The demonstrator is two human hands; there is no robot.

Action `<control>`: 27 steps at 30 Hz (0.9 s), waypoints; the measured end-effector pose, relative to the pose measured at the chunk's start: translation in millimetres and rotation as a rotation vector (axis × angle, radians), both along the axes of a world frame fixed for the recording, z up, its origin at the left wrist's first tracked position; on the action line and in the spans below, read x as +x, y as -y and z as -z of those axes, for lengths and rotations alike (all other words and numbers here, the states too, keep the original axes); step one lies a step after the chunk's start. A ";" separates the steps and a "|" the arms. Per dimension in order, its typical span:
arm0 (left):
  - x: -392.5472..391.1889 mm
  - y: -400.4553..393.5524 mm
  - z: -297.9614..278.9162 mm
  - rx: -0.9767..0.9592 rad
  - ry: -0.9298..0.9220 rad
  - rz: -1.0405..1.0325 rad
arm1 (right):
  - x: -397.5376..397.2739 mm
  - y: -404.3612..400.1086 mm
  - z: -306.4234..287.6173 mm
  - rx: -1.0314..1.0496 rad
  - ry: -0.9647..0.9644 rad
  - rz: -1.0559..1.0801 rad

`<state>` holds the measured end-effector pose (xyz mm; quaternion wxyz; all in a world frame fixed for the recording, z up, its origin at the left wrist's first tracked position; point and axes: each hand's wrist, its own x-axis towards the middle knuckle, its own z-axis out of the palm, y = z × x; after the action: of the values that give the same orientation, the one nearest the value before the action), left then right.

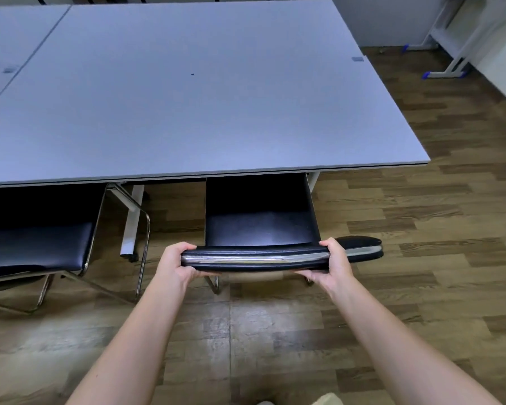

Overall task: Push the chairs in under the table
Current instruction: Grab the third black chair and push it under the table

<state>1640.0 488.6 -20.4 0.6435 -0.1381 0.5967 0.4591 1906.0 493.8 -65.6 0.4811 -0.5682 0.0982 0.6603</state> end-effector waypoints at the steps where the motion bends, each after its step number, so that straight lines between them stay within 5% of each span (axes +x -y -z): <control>1: 0.2 0.7 -1.6 0.001 0.010 0.003 | -0.1 0.2 -1.3 -0.008 -0.003 0.001; 6: -0.1 2.4 -8.4 -0.006 0.000 0.025 | 0.9 2.9 -13.1 -0.040 -0.034 -0.049; 11: 25.9 19.8 -14.4 0.073 -0.013 -0.047 | 27.4 19.2 -30.2 -0.109 -0.033 -0.360; 15: 132.6 41.7 -24.9 0.098 0.225 0.210 | 90.8 27.8 -54.2 -0.078 0.008 -0.583; 20: 281.6 4.6 -53.5 0.222 0.160 0.600 | 215.9 17.5 -86.6 0.056 0.089 -0.330; 27: 445.1 -82.0 -69.8 0.280 0.083 0.547 | 404.7 -25.1 -124.0 0.107 0.158 -0.207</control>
<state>2085.1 570.6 49.4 0.7797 0.0992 0.5160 0.3406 2310.7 518.8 58.4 0.4463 -0.5992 -0.0346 0.6638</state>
